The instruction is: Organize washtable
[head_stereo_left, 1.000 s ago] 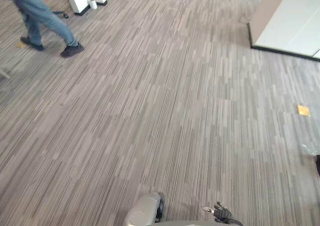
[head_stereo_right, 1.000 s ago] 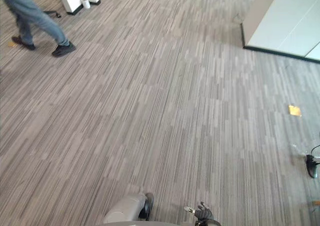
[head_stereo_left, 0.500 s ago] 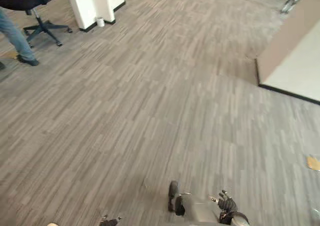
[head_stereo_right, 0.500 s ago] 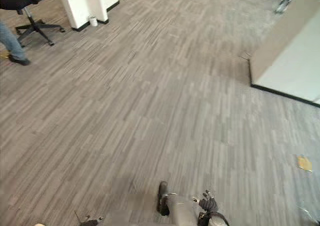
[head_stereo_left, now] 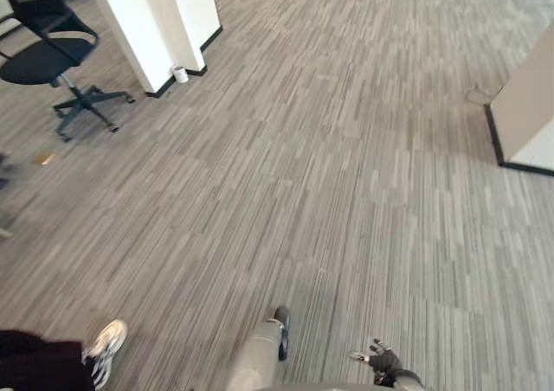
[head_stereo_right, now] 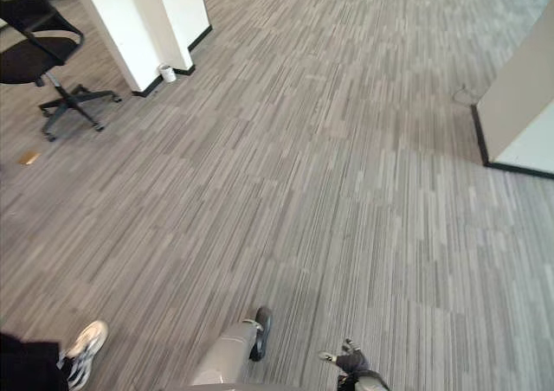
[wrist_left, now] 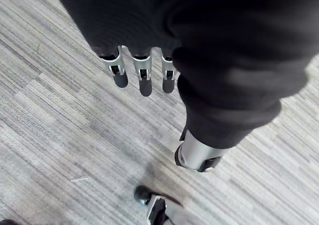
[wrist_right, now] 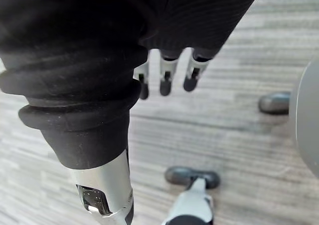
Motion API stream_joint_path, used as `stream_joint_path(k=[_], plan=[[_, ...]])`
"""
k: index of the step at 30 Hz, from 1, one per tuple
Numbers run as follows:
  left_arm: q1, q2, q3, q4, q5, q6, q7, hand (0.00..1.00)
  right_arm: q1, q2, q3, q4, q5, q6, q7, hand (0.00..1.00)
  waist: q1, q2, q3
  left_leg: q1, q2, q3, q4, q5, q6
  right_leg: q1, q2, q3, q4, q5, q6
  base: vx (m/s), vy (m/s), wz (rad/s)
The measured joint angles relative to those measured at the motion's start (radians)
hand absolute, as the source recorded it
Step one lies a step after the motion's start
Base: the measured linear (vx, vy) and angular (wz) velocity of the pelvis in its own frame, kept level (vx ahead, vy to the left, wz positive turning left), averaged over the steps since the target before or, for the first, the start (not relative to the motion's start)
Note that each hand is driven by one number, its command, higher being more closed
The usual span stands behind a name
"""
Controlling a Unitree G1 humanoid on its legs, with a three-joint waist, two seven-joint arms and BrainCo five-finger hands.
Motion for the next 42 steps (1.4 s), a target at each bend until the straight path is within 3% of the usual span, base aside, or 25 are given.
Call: stream_joint_path(k=[2, 4, 6, 8, 11, 14, 15, 16, 17, 18, 19, 20, 21, 23, 26, 28, 30, 31, 32, 34, 35, 37, 38, 39, 42], plan=[[0.004, 0.011, 0.010, 0.003, 0.000, 0.000, 0.000, 0.00, 0.001, 0.005, -0.025, 0.001, -0.002, 0.001, 0.000, 0.00, -0.007, -0.016, 0.008, 0.087, -0.027, 0.034, 0.018, -0.055, 0.087, -0.114, -0.014, 0.074, 0.376, 0.061, 0.139, 0.59, 0.262, -0.03], [0.004, 0.021, -0.005, 0.003, 0.000, 0.001, -0.001, 0.00, -0.002, -0.002, -0.035, 0.001, -0.002, -0.002, 0.000, 0.00, -0.026, -0.016, 0.015, 0.215, -0.057, 0.031, -0.014, -0.101, 0.108, -0.196, -0.024, 0.092, 0.676, 0.115, 0.212, 0.64, 0.263, 0.01], [-0.005, 0.021, -0.015, 0.002, 0.000, 0.001, -0.003, 0.00, 0.000, -0.016, -0.036, 0.000, -0.001, -0.006, 0.000, 0.00, -0.034, 0.010, 0.028, 0.365, -0.073, 0.012, -0.090, -0.130, 0.121, -0.266, -0.041, 0.006, 0.830, 0.096, 0.147, 0.48, 0.210, -0.05], [-0.029, 0.041, -0.047, 0.020, 0.000, 0.005, -0.003, 0.00, 0.002, -0.028, -0.036, -0.016, -0.001, -0.007, 0.000, 0.00, -0.055, 0.015, 0.032, 0.520, -0.067, -0.017, -0.190, -0.162, 0.133, -0.367, 0.002, -0.088, 0.765, 0.020, 0.076, 0.41, 0.146, 0.07], [-0.044, 0.046, -0.044, 0.024, 0.002, 0.008, -0.003, 0.00, 0.029, -0.027, -0.045, -0.046, 0.021, -0.012, 0.000, 0.00, -0.074, 0.013, 0.034, 0.600, -0.052, -0.033, -0.220, -0.218, 0.099, -0.465, 0.062, -0.166, 0.488, 0.009, 0.078, 0.45, 0.078, 0.18], [-0.055, 0.045, -0.030, 0.024, 0.003, 0.010, -0.003, 0.00, 0.031, -0.019, -0.043, -0.090, 0.047, -0.020, 0.001, 0.00, -0.085, 0.007, 0.032, 0.722, -0.050, -0.065, -0.308, -0.267, 0.052, -0.555, 0.131, -0.227, 0.058, 0.197, 0.068, 0.52, 0.031, 0.17], [-0.051, 0.045, -0.028, 0.026, 0.003, 0.010, -0.003, 0.00, 0.028, -0.016, -0.041, -0.094, 0.051, -0.020, 0.001, 0.00, -0.094, 0.008, 0.031, 0.745, -0.046, -0.074, -0.306, -0.276, 0.034, -0.570, 0.141, -0.225, 0.038, 0.209, 0.055, 0.69, -0.033, 0.59], [-0.039, 0.046, -0.027, 0.031, 0.004, 0.010, -0.004, 0.00, 0.026, -0.012, -0.031, -0.104, 0.050, -0.022, -0.001, 0.00, -0.112, 0.008, 0.029, 0.775, -0.043, -0.107, -0.266, -0.281, 0.024, -0.566, 0.158, -0.230, 0.012, 0.257, -0.011, 0.75, -0.075, 0.77], [-0.039, 0.040, -0.026, 0.032, 0.004, 0.010, -0.004, 0.00, 0.041, -0.008, -0.024, -0.107, 0.050, -0.021, 0.000, 0.00, -0.125, 0.018, 0.011, 0.777, -0.035, -0.153, -0.187, -0.285, 0.017, -0.547, 0.175, -0.229, 0.014, 0.384, -0.125, 0.93, -0.102, 0.79], [-0.041, 0.033, -0.023, 0.036, 0.004, 0.010, -0.005, 0.00, 0.047, -0.012, -0.025, -0.107, 0.050, -0.020, 0.000, 0.00, -0.127, 0.031, -0.001, 0.762, -0.027, -0.171, -0.132, -0.283, 0.014, -0.539, 0.181, -0.236, 0.017, 0.448, -0.134, 0.78, -0.088, 0.50], [-0.047, 0.000, 0.015, 0.039, 0.004, 0.012, -0.008, 0.00, 0.044, -0.033, -0.022, -0.110, 0.051, -0.017, 0.001, 0.00, -0.123, 0.071, -0.019, 0.699, 0.001, -0.182, 0.035, -0.251, -0.033, -0.515, 0.211, -0.254, 0.025, 0.416, -0.123, 0.93, -0.046, 0.01], [-0.056, -0.016, 0.059, 0.035, 0.004, 0.016, -0.011, 0.00, 0.044, -0.034, -0.003, -0.122, 0.058, -0.018, 0.000, 0.00, -0.118, 0.077, -0.017, 0.605, -0.006, -0.157, 0.232, -0.100, -0.082, -0.474, 0.230, -0.223, 0.004, 0.378, -0.118, 0.76, -0.012, -0.30], [-0.057, -0.018, 0.073, 0.034, 0.003, 0.019, -0.012, 0.00, 0.043, -0.038, 0.014, -0.123, 0.060, -0.019, 0.000, 0.00, -0.108, 0.080, -0.014, 0.559, 0.009, -0.132, 0.328, -0.054, -0.081, -0.442, 0.241, -0.197, -0.017, 0.368, -0.123, 0.90, -0.011, -0.59], [-0.060, -0.011, 0.021, 0.032, 0.001, 0.019, -0.018, 0.00, 0.028, -0.049, 0.017, -0.067, 0.078, -0.016, -0.003, 0.00, -0.096, 0.076, -0.003, 0.455, 0.083, -0.009, 0.509, -0.135, -0.041, -0.283, 0.256, -0.141, -0.078, 0.348, -0.131, 0.68, -0.003, -0.54], [-0.053, 0.004, -0.008, 0.003, -0.001, 0.007, -0.018, 0.00, 0.022, -0.034, 0.020, -0.029, 0.079, -0.005, -0.002, 0.00, -0.066, 0.038, 0.007, 0.346, 0.090, -0.009, 0.394, -0.216, -0.062, -0.135, 0.209, -0.053, -0.126, 0.334, -0.138, 0.56, 0.069, -0.53], [-0.038, 0.004, -0.011, -0.012, -0.010, -0.002, -0.016, 0.00, 0.006, -0.024, 0.021, -0.016, 0.078, -0.005, -0.001, 0.00, -0.066, 0.027, 0.009, 0.277, 0.080, -0.019, 0.193, -0.218, -0.078, -0.095, 0.165, -0.022, -0.138, 0.280, -0.091, 0.43, 0.111, -0.61], [-0.032, -0.012, -0.038, -0.006, -0.019, -0.001, -0.015, 0.00, -0.002, -0.054, 0.019, -0.020, 0.077, -0.006, 0.000, 0.00, -0.069, 0.087, 0.012, 0.222, 0.080, -0.107, -0.091, -0.137, -0.131, -0.053, 0.147, -0.008, -0.159, 0.198, -0.034, 0.44, 0.215, -0.42], [-0.027, -0.016, -0.040, -0.003, -0.020, -0.002, -0.015, 0.00, -0.001, -0.061, 0.019, -0.012, 0.077, -0.004, -0.002, 0.00, -0.062, 0.092, 0.012, 0.221, 0.074, -0.116, -0.123, -0.065, -0.132, -0.040, 0.136, -0.003, -0.163, 0.184, -0.026, 0.37, 0.283, -0.30], [-0.011, -0.026, -0.044, -0.001, -0.022, -0.003, -0.016, 0.00, 0.008, -0.064, 0.026, -0.008, 0.077, -0.004, -0.002, 0.00, -0.042, 0.095, 0.008, 0.259, 0.056, -0.110, -0.176, 0.022, -0.124, -0.010, 0.115, 0.024, -0.177, 0.149, -0.015, 0.38, 0.259, -0.21], [-0.015, -0.011, -0.071, 0.009, -0.022, -0.004, -0.015, 0.00, 0.006, -0.069, 0.058, -0.007, 0.075, -0.004, 0.000, 0.00, -0.026, 0.098, 0.006, 0.236, 0.045, -0.082, -0.074, -0.012, -0.111, 0.009, 0.102, 0.026, -0.171, 0.135, -0.021, 0.41, 0.233, -0.06], [-0.017, 0.005, -0.072, 0.009, -0.022, -0.005, -0.018, 0.00, -0.010, -0.058, 0.070, -0.002, 0.072, -0.003, 0.000, 0.00, -0.014, 0.086, 0.026, 0.126, 0.051, -0.034, 0.136, -0.044, -0.124, 0.036, 0.082, 0.036, -0.176, 0.131, -0.015, 0.37, 0.243, -0.04], [0.008, -0.020, -0.029, 0.025, -0.025, 0.000, -0.017, 0.00, -0.011, -0.037, 0.049, 0.010, 0.067, -0.002, 0.000, 0.00, 0.003, 0.090, -0.001, 0.090, 0.063, -0.046, 0.054, -0.037, -0.089, 0.044, 0.082, 0.053, -0.167, 0.105, 0.018, 0.33, 0.224, -0.36], [0.032, -0.027, -0.028, 0.042, -0.027, 0.004, -0.018, 0.00, -0.007, -0.024, 0.043, 0.009, 0.055, -0.002, 0.000, 0.00, 0.004, 0.077, -0.015, 0.104, 0.062, -0.011, 0.018, -0.015, -0.019, 0.057, 0.066, 0.080, -0.130, 0.053, 0.039, 0.26, 0.168, -0.48], [0.044, -0.023, -0.016, 0.046, -0.029, 0.008, -0.022, 0.00, 0.003, -0.013, 0.042, 0.007, 0.047, -0.003, 0.000, 0.00, 0.002, 0.057, -0.023, 0.122, 0.042, 0.006, -0.001, -0.024, -0.010, 0.039, 0.041, 0.087, -0.078, 0.029, 0.046, 0.32, 0.200, -0.33], [0.057, 0.001, -0.010, 0.047, -0.030, 0.010, -0.016, 0.00, 0.019, -0.013, -0.007, -0.003, 0.037, -0.007, 0.001, 0.00, -0.027, 0.027, -0.036, 0.221, -0.033, 0.023, -0.066, -0.049, 0.030, -0.172, 0.019, 0.164, 0.461, 0.041, 0.143, 0.32, 0.190, 0.12]])
